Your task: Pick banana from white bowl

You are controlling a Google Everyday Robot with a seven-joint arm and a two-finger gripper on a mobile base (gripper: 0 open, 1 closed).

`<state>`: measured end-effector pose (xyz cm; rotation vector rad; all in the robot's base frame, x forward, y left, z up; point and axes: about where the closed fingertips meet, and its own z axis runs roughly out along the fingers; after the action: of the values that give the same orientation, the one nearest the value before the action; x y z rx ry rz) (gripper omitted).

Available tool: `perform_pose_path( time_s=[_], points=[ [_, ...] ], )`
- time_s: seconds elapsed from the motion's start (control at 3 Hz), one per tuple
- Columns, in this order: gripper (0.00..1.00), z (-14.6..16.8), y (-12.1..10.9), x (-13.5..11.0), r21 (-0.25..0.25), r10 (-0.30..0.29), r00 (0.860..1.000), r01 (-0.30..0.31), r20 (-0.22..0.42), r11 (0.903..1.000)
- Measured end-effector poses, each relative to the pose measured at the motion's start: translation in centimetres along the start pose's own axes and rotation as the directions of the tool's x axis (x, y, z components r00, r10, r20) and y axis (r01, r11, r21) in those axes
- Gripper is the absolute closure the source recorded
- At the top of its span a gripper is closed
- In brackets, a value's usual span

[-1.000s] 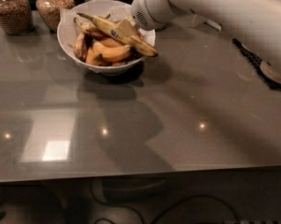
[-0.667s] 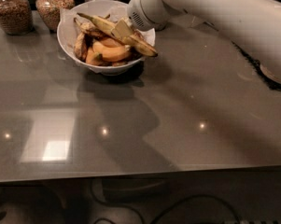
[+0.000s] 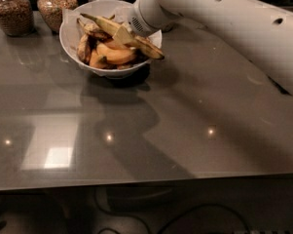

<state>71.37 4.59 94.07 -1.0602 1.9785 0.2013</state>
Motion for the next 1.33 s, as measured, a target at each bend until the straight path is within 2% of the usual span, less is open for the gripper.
perform_pose_path(
  time_s=[0.67,1.0,1.33],
  points=[
    [0.52,2.1,-0.3,2.3,-0.004,0.042,0.996,-0.043,-0.073,0.9991],
    [0.69,2.3,-0.5,2.6,0.001,0.047,0.996,-0.047,-0.080,0.9989],
    [0.93,1.6,-0.7,1.9,0.009,0.037,0.998,-0.036,-0.056,0.9993]
  ],
)
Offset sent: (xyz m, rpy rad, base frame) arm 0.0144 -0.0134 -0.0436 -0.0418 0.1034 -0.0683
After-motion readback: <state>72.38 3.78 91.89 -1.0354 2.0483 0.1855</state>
